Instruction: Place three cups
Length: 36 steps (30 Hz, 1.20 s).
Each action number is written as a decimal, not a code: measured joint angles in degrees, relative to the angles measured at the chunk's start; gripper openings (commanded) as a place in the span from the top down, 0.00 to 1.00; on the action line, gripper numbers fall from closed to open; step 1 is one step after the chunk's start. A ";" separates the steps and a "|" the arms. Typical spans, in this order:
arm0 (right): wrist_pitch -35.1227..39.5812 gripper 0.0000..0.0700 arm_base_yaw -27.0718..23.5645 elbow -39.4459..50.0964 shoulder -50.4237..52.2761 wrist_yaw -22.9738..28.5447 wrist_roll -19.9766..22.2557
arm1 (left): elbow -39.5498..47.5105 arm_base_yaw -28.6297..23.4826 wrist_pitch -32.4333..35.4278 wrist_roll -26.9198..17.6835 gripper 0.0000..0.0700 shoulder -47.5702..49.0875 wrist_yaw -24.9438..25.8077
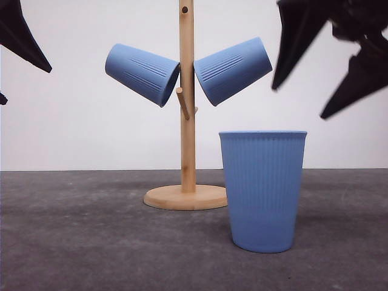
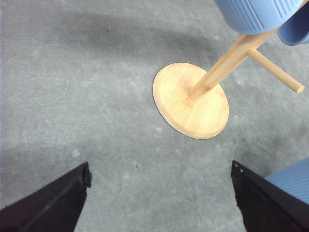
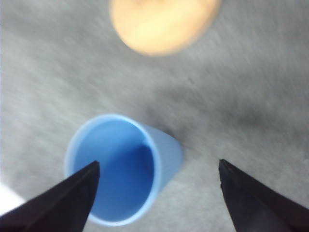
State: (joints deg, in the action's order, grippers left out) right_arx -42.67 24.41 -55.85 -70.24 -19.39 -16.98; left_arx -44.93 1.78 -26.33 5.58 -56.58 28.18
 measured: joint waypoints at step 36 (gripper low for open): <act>-6.24 0.99 3.05 -3.92 -10.53 -4.99 2.65 | 0.00 2.60 -2.29 0.03 0.21 0.00 8.80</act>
State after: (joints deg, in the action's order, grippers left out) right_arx -48.92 27.46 -59.77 -80.77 -24.38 -14.32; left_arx -44.93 4.38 -28.62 5.61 -56.58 36.99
